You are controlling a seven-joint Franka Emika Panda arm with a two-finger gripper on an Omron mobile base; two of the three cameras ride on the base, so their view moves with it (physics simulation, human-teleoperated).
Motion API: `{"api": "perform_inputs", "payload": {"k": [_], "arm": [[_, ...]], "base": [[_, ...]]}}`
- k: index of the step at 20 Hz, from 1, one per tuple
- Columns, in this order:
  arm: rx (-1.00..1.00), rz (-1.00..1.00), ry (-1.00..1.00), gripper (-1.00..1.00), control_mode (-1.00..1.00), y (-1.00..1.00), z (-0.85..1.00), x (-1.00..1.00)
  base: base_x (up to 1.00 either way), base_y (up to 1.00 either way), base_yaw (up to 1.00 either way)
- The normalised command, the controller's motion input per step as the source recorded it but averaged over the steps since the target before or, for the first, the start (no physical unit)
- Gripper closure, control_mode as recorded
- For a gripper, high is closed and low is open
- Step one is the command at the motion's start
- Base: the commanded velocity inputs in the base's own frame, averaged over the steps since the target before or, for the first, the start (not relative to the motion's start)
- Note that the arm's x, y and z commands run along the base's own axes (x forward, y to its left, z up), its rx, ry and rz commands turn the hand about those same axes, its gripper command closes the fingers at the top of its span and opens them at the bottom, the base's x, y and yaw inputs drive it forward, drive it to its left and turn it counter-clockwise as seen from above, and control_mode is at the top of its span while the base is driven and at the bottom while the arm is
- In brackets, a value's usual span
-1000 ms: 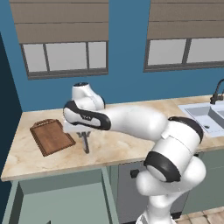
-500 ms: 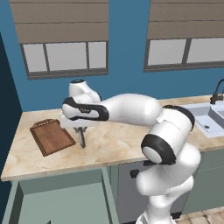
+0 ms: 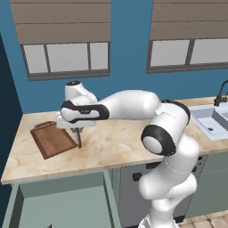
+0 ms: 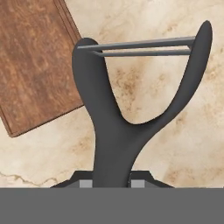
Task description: Open the drawer on the left and place the cutting tools on the cutting board.
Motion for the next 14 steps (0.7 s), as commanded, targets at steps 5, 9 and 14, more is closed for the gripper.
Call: {"api": "perform_inputs", "payload": {"k": [5,9,14], "arm": [[0.00,0.00,-0.04,1.00,-1.00,0.10,-0.16,0.14],[0.00,0.00,-0.04,1.00,-1.00,0.08,-0.16,0.15],[0.00,0.00,0.00,1.00,-1.00,0.02,-0.14,0.30]], "base": [[0.00,0.00,0.00],[0.00,0.00,0.00],[0.00,0.00,0.00]]}}
